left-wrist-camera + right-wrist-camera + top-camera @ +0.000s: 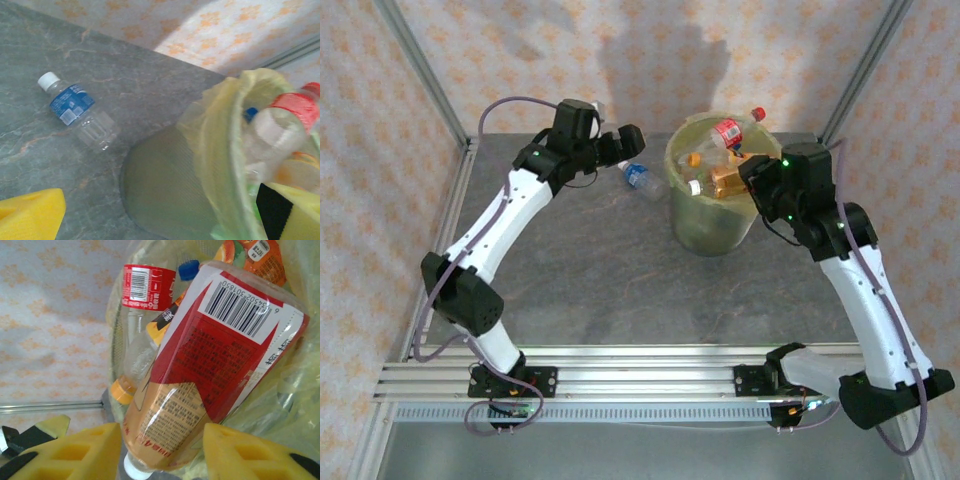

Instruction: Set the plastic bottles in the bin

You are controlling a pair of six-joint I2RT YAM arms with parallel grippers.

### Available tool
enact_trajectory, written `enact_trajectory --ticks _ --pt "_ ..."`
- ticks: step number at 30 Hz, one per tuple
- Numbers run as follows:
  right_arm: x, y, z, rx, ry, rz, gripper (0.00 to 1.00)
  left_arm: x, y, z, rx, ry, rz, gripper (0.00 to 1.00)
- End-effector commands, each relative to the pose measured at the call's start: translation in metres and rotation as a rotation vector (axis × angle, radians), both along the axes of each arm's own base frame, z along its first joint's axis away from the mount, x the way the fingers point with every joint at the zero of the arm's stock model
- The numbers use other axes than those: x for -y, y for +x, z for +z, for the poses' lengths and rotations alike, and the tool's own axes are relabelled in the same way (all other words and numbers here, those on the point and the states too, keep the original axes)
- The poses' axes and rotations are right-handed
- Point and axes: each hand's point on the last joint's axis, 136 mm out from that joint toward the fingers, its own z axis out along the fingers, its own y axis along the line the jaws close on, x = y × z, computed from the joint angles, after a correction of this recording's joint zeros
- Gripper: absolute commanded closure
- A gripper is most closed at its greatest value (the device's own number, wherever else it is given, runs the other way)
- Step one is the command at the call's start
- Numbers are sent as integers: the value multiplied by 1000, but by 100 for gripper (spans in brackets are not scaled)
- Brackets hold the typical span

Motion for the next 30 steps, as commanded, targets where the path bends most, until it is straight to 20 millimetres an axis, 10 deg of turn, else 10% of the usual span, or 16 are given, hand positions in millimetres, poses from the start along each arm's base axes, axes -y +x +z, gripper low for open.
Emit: enact_trajectory --ticks 1,16,30 --pt "0 9 -4 -6 -45 16 55 -12 11 -4 -2 60 63 0" --pt "12 12 -28 -41 -67 -49 60 -21 51 -82 -122 189 182 0" --pt "15 8 17 49 -99 -25 34 -9 88 -152 -242 182 295 0"
